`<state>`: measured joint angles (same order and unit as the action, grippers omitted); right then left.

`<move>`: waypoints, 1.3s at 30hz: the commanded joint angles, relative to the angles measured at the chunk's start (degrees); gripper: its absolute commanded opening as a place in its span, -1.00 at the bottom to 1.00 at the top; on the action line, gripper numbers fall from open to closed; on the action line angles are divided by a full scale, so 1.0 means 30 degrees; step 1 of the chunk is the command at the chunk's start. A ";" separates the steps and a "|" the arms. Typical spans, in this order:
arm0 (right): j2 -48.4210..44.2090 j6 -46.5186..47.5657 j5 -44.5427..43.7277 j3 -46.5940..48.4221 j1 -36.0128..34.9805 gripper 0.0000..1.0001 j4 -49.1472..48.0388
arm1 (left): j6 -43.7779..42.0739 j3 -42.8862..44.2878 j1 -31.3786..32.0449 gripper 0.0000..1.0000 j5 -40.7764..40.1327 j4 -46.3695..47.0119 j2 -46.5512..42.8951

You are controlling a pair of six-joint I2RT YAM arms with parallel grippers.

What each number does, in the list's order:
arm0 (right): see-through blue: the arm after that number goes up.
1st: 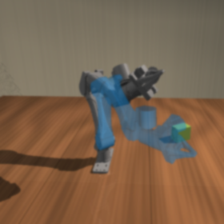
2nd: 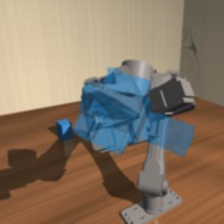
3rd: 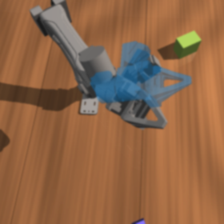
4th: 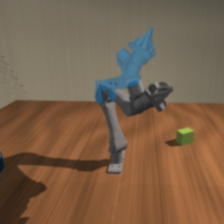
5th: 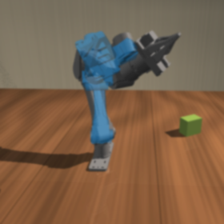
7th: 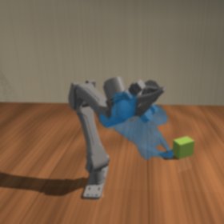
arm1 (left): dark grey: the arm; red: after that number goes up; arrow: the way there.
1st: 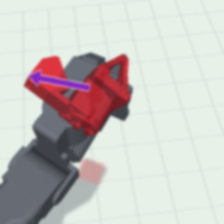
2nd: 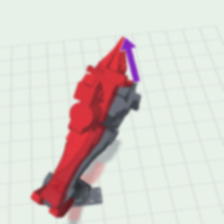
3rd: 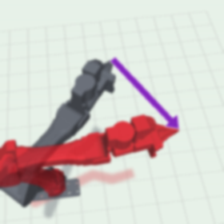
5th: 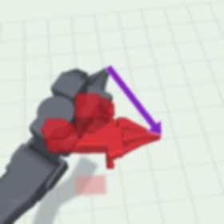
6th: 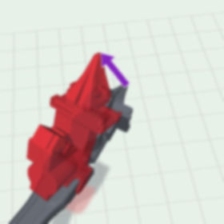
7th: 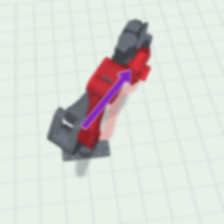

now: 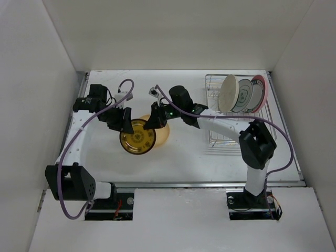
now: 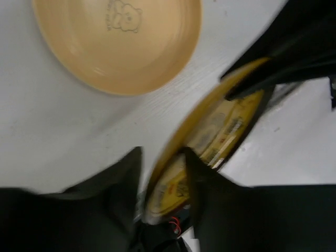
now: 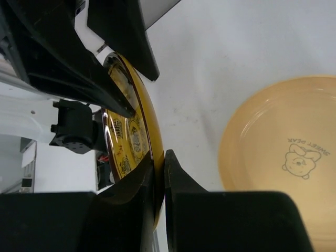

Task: Unload the plates from the dish rack

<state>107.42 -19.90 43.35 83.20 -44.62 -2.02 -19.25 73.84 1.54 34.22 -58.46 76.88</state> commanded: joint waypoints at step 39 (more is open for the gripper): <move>-0.7683 -0.0603 -2.7012 0.2177 0.6492 0.73 1.1599 | 0.1315 0.4884 -0.8336 -0.92 -0.4108 -0.1136 1.1724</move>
<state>82.98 -21.91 -23.94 89.06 -26.74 27.66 -15.42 86.02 -23.53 26.02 -59.09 111.42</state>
